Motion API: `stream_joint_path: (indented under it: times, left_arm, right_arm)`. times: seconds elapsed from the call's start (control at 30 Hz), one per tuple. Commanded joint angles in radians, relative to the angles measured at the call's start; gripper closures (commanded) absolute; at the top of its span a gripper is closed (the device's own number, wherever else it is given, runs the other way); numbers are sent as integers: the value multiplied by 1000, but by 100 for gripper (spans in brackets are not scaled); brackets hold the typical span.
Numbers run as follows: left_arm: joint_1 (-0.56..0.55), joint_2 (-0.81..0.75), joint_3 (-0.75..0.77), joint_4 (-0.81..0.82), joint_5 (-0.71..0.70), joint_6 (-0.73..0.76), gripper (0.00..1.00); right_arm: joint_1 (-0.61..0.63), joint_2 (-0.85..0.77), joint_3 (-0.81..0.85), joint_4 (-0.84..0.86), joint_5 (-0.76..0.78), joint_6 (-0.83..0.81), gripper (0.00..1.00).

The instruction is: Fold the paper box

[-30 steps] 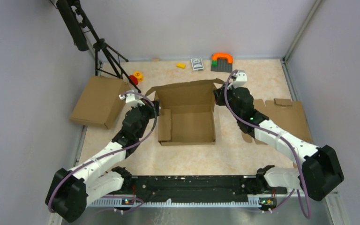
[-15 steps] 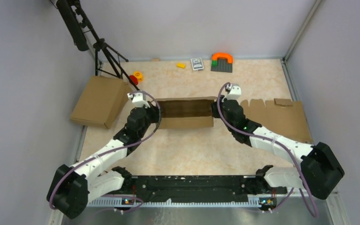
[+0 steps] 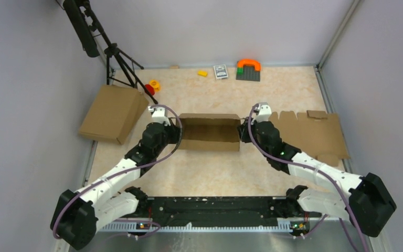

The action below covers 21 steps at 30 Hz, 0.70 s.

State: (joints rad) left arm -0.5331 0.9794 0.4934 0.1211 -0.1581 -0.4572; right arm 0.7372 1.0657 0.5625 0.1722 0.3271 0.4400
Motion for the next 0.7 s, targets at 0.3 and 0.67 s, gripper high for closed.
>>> stream_joint_path:
  times: [0.3, 0.67]
  left_arm:
    - [-8, -50, -119, 50, 19, 21, 100]
    - [-8, -33, -136, 82, 8, 34, 100]
  right_arm:
    - [10, -171, -101, -122, -195, 31, 42]
    - [10, -363, -245, -223, -463, 206, 22]
